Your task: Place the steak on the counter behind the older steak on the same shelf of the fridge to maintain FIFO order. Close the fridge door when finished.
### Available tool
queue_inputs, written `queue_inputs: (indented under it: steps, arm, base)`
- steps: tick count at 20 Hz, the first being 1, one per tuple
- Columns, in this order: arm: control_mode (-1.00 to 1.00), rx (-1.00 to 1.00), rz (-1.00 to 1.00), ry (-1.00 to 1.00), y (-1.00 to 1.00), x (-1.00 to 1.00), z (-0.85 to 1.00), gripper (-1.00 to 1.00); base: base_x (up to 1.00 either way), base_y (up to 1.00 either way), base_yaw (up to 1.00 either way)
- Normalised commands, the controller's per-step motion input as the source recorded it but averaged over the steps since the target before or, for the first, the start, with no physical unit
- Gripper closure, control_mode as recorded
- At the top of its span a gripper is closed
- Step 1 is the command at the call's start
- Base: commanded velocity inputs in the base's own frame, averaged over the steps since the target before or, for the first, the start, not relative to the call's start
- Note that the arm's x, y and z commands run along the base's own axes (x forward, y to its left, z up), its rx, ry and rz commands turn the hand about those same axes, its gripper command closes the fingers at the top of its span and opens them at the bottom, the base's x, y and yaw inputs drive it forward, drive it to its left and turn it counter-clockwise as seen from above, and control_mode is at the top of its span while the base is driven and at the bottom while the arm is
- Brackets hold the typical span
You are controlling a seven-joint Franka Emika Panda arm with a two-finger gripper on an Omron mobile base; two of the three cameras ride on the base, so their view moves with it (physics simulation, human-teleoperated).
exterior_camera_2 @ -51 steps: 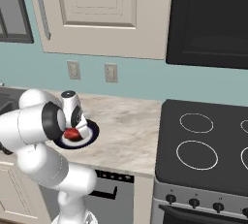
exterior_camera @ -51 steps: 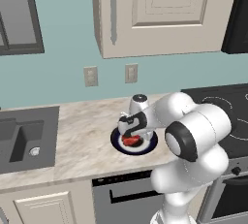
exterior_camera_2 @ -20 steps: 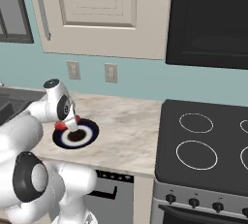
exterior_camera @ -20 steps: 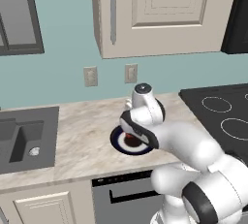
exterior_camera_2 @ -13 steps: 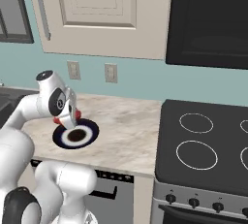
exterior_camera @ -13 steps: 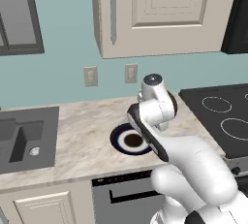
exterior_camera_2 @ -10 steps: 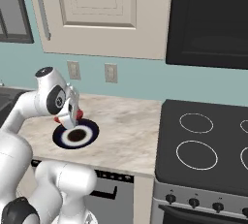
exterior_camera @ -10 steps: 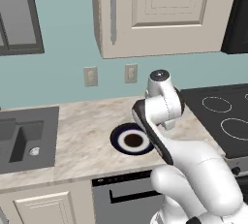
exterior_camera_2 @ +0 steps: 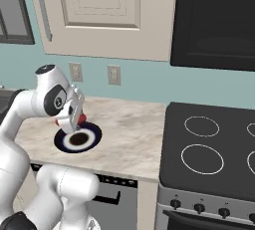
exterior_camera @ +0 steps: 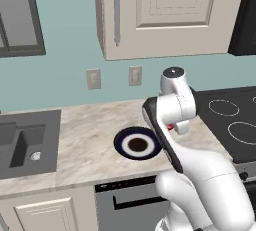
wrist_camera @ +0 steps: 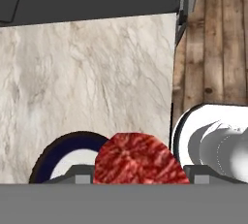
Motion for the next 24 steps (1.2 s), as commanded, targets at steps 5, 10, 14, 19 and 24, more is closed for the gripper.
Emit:
queue_inputs:
  steps: [5, 10, 14, 19, 24]
  arm:
    - [-1.00, 0.00, 0.01, 0.00, 0.15, -0.12, 0.00, 1.00]
    - [-1.00, 0.07, 0.02, -0.06, -0.06, -0.43, -0.08, 1.00]
    - [-1.00, 0.04, 0.00, -0.01, -0.01, -0.33, -0.09, 1.00]
    - [-1.00, 0.03, -0.02, 0.00, -0.09, -0.08, 0.00, 1.00]
    - [-1.00, 0.09, -0.08, -0.20, -0.55, -0.47, 0.00, 1.00]
  base:
    - [0.00, 0.00, 0.00]
    - [0.00, 0.00, 0.00]
    - [0.00, 0.00, 0.00]
    - [0.00, 0.00, 0.00]
    - [0.00, 0.00, 0.00]
